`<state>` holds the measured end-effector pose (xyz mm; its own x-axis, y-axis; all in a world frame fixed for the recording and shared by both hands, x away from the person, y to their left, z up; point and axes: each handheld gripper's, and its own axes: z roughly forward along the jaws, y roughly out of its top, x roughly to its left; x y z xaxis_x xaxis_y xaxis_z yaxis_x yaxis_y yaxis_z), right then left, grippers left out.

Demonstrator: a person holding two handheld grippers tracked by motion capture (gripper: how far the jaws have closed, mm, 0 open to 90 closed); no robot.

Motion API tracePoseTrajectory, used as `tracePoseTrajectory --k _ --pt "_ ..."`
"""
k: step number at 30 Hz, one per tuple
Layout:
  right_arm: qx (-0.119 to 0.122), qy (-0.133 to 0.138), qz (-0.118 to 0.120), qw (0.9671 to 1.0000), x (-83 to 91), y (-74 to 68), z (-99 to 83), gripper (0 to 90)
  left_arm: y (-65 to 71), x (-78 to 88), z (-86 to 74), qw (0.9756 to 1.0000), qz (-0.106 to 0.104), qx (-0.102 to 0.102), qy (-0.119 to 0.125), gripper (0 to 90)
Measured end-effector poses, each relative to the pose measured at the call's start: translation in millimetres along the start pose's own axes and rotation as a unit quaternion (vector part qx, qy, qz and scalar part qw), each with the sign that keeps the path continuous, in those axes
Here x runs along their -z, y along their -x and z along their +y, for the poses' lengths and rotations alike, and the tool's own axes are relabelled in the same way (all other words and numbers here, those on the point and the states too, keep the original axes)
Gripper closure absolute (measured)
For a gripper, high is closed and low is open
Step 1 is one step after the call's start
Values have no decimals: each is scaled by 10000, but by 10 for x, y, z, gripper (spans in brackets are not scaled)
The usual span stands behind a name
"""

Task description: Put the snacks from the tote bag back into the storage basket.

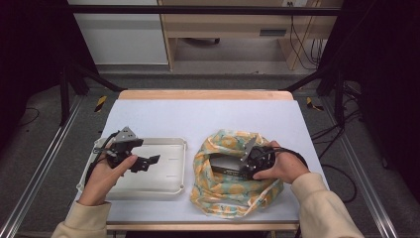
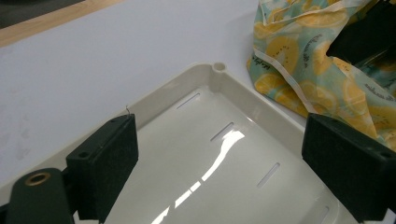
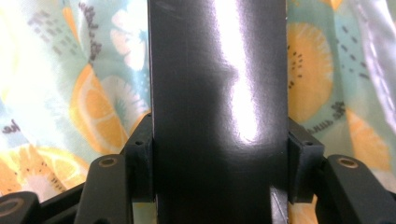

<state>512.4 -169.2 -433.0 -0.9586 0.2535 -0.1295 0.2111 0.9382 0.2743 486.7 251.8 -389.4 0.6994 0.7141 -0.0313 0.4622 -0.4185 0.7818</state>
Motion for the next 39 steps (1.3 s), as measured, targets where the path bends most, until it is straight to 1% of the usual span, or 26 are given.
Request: tracePoseTrajectory --k 2,5,6,9,14,16,17,21,24,28,31,33,34,36,39 --pt "-37 67 14 10000 7 -12 -34 427 -9 11 -3 10000 -59 48 24 109" --pt "-35 240 -17 9997 36 -17 -77 429 -30 40 -2 9999 -48 82 51 109" --pt "-90 301 -10 9995 56 -24 -88 430 -36 46 -2 9999 -40 91 59 109" --pt "-56 521 0 9986 120 -23 -118 430 -65 64 -9 9999 -28 114 68 109" --pt "4 717 -42 9974 198 -44 -153 430 -104 84 -25 9998 -5 178 58 109" --pt "35 756 -62 9971 223 -59 -156 430 -112 90 -26 9998 -2 211 63 109" --pt "29 768 -59 9970 232 -68 -157 430 -119 92 -28 9998 -1 195 60 109" --pt "117 713 -64 9974 253 -121 -168 430 -136 81 -44 9997 26 234 27 109" --pt "169 714 -61 9973 281 -152 -167 430 -147 81 -53 9998 48 206 -22 109" --pt "156 850 -80 9962 367 -183 -165 430 -156 83 -55 9998 42 211 -22 109" --pt "149 929 -98 9955 429 -183 -161 429 -166 65 -73 9998 55 194 -93 109" --pt "96 995 -116 9949 466 -195 -149 430 -175 54 -84 9998 50 155 -145 109" --pt "106 981 -117 9951 486 -201 -140 430 -174 47 -88 9997 49 179 -144 109" --pt "125 972 -137 9951 527 -208 -117 430 -180 40 -95 9997 49 146 -178 109" --pt "92 985 -152 9950 592 -210 -80 430 -178 33 -98 9997 41 117 -194 109"
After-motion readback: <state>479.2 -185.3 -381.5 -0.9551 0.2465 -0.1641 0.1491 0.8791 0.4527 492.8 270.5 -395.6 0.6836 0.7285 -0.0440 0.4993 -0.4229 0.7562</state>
